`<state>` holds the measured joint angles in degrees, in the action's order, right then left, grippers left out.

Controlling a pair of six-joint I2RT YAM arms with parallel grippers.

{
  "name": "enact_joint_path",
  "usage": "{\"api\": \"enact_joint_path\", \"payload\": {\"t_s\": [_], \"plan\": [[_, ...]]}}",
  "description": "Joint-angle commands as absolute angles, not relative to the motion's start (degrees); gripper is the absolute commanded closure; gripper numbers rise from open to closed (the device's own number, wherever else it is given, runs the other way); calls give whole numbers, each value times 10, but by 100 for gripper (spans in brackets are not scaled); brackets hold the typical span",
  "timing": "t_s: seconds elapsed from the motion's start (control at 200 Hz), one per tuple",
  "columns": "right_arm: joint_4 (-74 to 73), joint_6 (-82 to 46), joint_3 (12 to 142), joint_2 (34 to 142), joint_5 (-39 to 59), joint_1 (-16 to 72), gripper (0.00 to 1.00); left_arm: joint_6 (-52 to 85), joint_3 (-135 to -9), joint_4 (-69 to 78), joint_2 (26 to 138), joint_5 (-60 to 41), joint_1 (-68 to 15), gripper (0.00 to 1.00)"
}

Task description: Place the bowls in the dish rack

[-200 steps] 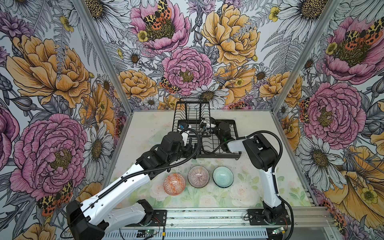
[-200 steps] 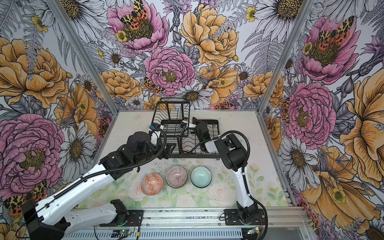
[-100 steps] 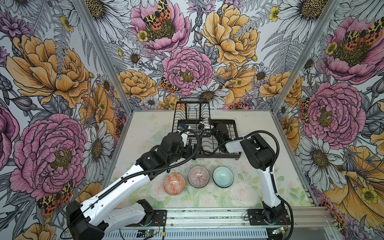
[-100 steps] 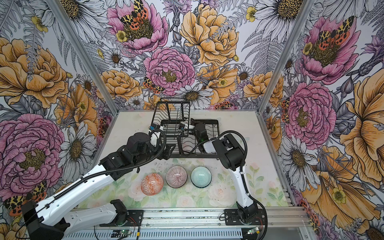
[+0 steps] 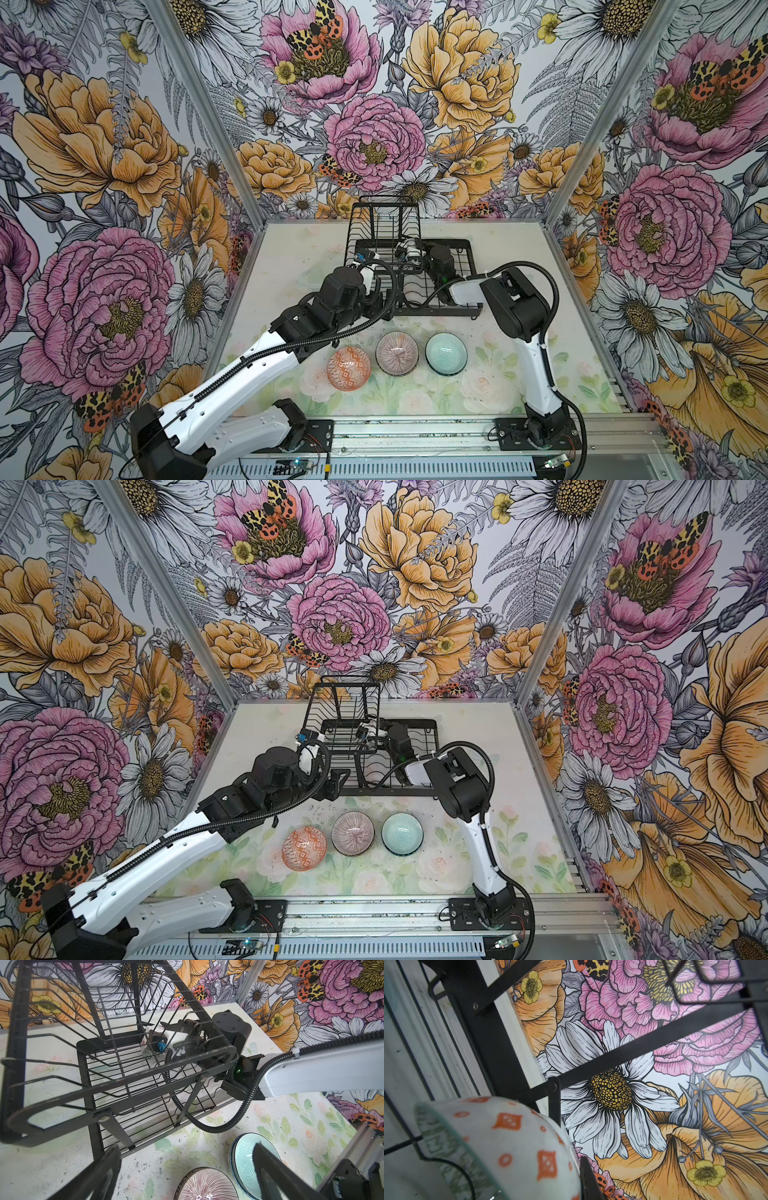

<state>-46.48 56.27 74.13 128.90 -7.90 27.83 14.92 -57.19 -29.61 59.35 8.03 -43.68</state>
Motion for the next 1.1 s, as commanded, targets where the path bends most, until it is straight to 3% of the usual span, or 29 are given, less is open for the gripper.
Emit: {"api": "enact_joint_path", "payload": {"t_s": [0.0, 0.4, 0.53, 0.716, 1.096], "plan": [[-432, 546, 754, 1262, -86, 281, 85, 157, -561, -286, 582, 78, -433, 1], [-385, 536, 755, 1223, -73, 280, 44, 156, -556, -286, 579, 79, -432, 1], [-385, 534, 727, 1195, -73, 275, 14, 156, -549, -287, 569, 80, -428, 1], [-385, 521, 649, 1131, -74, 267, 7, 160, -526, -288, 545, 62, -402, 1], [-353, 495, 465, 963, -156, 268, 4, 155, -487, -290, 524, 9, -356, 1]]}}
